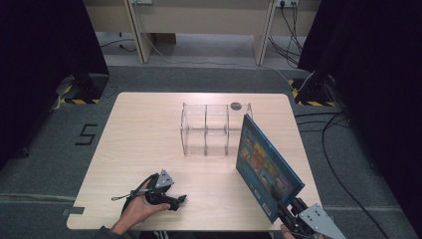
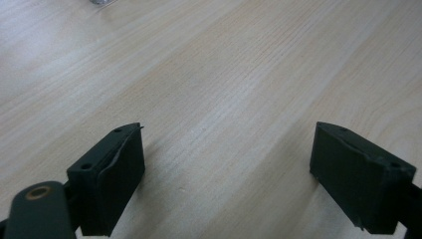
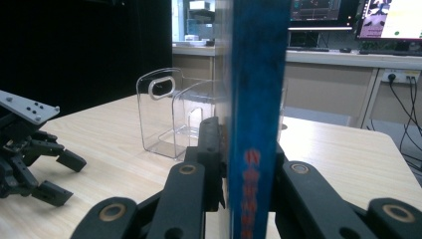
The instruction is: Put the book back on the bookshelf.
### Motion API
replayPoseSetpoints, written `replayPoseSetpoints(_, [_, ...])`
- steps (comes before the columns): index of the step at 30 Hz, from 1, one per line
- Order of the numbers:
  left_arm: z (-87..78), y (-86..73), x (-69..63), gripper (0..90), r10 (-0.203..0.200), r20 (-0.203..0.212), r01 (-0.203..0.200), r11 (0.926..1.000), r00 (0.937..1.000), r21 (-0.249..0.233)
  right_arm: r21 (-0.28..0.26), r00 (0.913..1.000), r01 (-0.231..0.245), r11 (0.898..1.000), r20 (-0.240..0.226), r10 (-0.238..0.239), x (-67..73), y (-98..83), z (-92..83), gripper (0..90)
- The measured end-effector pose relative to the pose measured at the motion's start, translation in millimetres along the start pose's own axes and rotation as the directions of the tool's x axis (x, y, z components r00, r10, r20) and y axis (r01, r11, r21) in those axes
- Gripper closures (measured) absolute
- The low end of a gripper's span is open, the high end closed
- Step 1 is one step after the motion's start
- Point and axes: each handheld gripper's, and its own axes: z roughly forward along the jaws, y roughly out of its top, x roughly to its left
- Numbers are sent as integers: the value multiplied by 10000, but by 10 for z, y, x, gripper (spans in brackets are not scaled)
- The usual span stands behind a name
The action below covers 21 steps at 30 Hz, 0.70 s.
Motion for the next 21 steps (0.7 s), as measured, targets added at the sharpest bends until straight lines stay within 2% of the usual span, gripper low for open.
replayPoseSetpoints(5, [2,1,-1,131,9,8,-9,10000,10000,-10,-19,10000,28,10000,-23,-28,1,16,38,789])
replayPoseSetpoints(15, [10,3,-6,131,36,42,-35,10000,10000,-53,-98,9992,-396,9992,-50,395,-81,24,120,788])
replayPoseSetpoints(21, [13,3,-7,131,53,60,-53,10000,10000,-73,-130,9991,-418,9990,-82,417,-100,37,174,788])
